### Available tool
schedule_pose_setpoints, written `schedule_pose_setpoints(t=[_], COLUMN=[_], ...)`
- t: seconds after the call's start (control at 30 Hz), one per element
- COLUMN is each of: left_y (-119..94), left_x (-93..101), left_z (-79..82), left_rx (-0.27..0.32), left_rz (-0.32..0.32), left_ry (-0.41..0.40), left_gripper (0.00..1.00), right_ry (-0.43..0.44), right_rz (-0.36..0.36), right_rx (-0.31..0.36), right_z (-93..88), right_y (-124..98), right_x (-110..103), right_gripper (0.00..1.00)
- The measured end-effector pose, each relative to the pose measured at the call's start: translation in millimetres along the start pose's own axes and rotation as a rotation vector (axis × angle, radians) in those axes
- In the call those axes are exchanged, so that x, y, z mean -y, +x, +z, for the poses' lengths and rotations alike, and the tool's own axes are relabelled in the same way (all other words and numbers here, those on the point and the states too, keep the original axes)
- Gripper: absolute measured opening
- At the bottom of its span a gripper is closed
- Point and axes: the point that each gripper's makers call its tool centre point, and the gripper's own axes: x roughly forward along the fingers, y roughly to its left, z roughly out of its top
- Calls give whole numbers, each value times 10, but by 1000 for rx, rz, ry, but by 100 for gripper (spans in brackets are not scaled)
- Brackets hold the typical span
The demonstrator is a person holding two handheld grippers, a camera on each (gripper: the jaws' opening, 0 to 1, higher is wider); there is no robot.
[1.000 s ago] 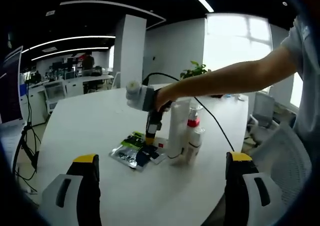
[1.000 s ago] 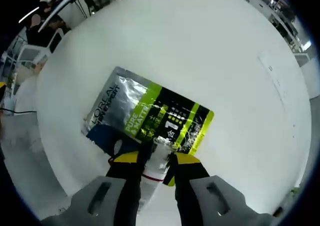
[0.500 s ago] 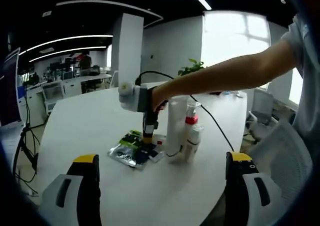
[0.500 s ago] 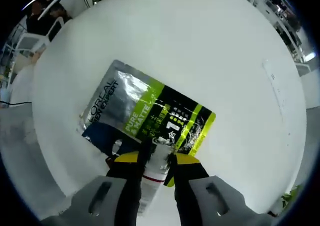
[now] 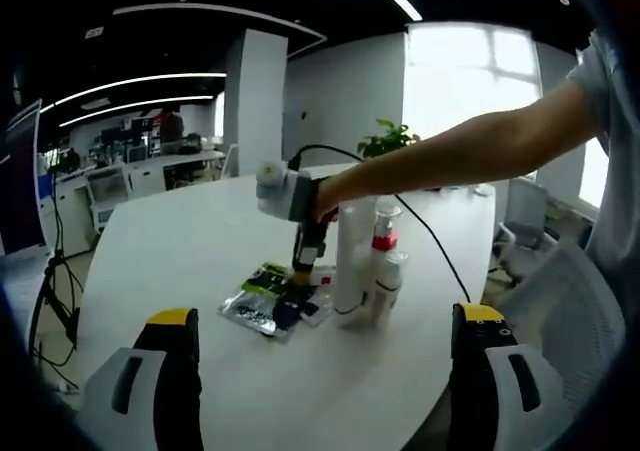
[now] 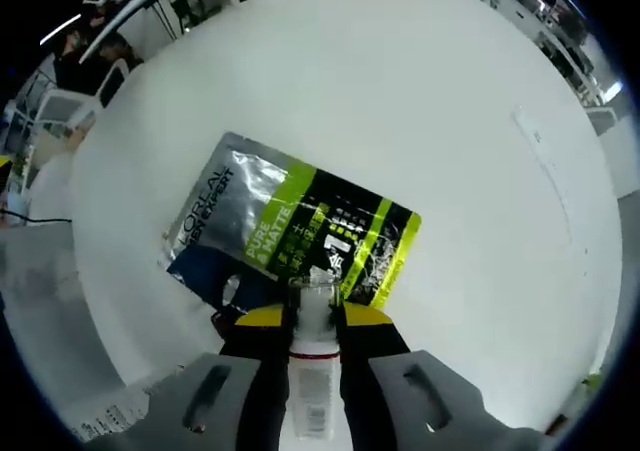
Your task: Arrange the skincare products in the storage area until every visible bottle or jar stands upright without overlapping.
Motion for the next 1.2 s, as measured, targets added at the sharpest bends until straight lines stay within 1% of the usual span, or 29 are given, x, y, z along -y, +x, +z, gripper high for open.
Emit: schedule_pose_setpoints(t=[0.1, 0.23, 0.27, 0.33, 0.37, 0.43, 0.47, 0.53, 0.57, 0.6, 0.63, 0.7, 0.8, 0.83, 0.9, 1.0, 1.03, 1.1, 1.2], left_y=[4, 20, 22, 21, 20, 21, 21, 22, 22, 22, 21, 23, 21, 20, 15, 13, 12, 3, 3], left_x=[19, 50, 53, 49, 47, 46, 45, 56, 59, 54, 46, 44, 42, 42, 47, 56, 56, 54, 55], left_z=[5, -25, -28, -26, -25, -26, -29, -32, -32, -31, -29, -17, -10, -16, -20, -12, -11, -8, 8], left_rx=[3, -16, -18, -17, -16, -17, -18, -20, -20, -20, -20, -14, -11, -14, -17, -13, -13, -13, -7], left_rz=[-9, -18, -19, -20, -19, -19, -20, -24, -25, -23, -19, -17, -18, -17, -17, -18, -18, -16, -18], left_ry=[4, 13, 16, 15, 13, 13, 14, 18, 20, 21, 25, 24, 20, 20, 25, 27, 26, 30, 29], left_gripper=[99, 99, 99, 99, 99, 99, 99, 99, 99, 99, 99, 99, 99, 99, 99, 99, 99, 99, 99], right_ry=[9, 7, 2, -7, -10, -27, -32, -37, -46, -56, -68, -81, -94, -96, -105, -144, -153, -188, -223], right_rz=[12, -4, 5, -4, 0, -19, -18, -10, -11, -2, -4, -17, -24, -24, -15, -5, -14, -23, 4], right_rx=[38, 88, 95, 150, 160, 211, 223, 273, 291, 295, 323, 341, 411, 422, 464, 541, 561, 614, 680], right_z=[39, 115, 130, 220, 238, 328, 350, 430, 458, 467, 515, 556, 679, 699, 785, 924, 974, 1085, 1214], right_y=[-67, -189, -236, -330, -368, -468, -512, -609, -665, -694, -736, -808, -981, -1006, -1134, -1348, -1389, -1527, -1724], right_x=[8, 66, 55, 62, 50, 56, 44, 10, -4, -23, -24, -23, -55, -62, -106, -232, -226, -299, -483], right_gripper=[17, 17, 17, 17, 17, 17, 17, 17, 17, 17, 17, 17, 17, 17, 17, 17, 17, 17, 17])
